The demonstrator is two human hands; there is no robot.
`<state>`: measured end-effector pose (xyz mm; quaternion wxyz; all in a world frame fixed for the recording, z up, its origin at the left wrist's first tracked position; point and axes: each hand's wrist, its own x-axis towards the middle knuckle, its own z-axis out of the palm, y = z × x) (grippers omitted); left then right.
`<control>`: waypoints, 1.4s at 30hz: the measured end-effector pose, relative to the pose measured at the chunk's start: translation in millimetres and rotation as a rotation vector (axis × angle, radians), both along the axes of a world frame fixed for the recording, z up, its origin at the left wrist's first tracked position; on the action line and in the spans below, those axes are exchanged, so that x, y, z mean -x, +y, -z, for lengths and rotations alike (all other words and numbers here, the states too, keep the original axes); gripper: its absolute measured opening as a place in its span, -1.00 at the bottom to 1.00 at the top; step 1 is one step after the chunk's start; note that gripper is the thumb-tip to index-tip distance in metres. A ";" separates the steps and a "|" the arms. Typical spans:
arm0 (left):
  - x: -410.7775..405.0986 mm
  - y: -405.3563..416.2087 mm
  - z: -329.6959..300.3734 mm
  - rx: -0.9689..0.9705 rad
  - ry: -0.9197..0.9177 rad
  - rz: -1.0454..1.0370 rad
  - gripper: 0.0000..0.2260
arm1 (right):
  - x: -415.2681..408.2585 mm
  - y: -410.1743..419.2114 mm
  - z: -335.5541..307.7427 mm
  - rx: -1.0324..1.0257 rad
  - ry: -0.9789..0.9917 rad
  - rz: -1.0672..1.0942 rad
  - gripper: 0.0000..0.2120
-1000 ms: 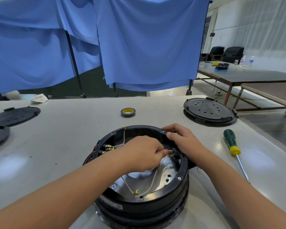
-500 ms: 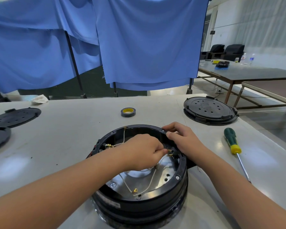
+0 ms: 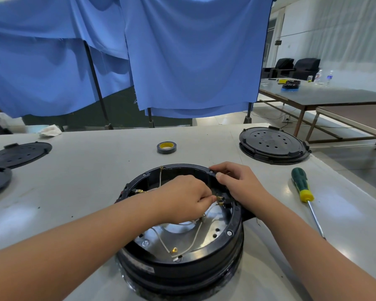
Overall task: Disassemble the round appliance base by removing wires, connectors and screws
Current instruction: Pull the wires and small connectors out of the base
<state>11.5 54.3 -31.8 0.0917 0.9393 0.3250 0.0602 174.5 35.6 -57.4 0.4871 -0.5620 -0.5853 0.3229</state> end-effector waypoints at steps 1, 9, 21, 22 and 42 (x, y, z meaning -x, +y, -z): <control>0.1 -0.2 2.2 0.011 -0.008 -0.002 -0.58 | 0.4 0.0 -0.1 0.004 0.003 0.001 -0.79; 0.3 0.6 2.0 0.064 -0.016 -0.003 -0.59 | 0.7 -0.7 -0.9 0.017 0.005 0.013 -0.78; 11.6 7.2 -11.3 0.044 -0.022 -0.002 -0.61 | 1.7 -1.1 -2.4 0.030 -0.009 0.018 -0.80; 9.6 8.1 -18.0 0.028 -0.049 0.010 -0.62 | 2.4 -1.6 -2.5 0.030 -0.010 0.015 -0.79; 14.0 -3.2 -13.8 0.234 -0.267 -0.179 -0.78 | 5.0 -6.6 -7.4 -0.047 0.009 -0.026 -0.75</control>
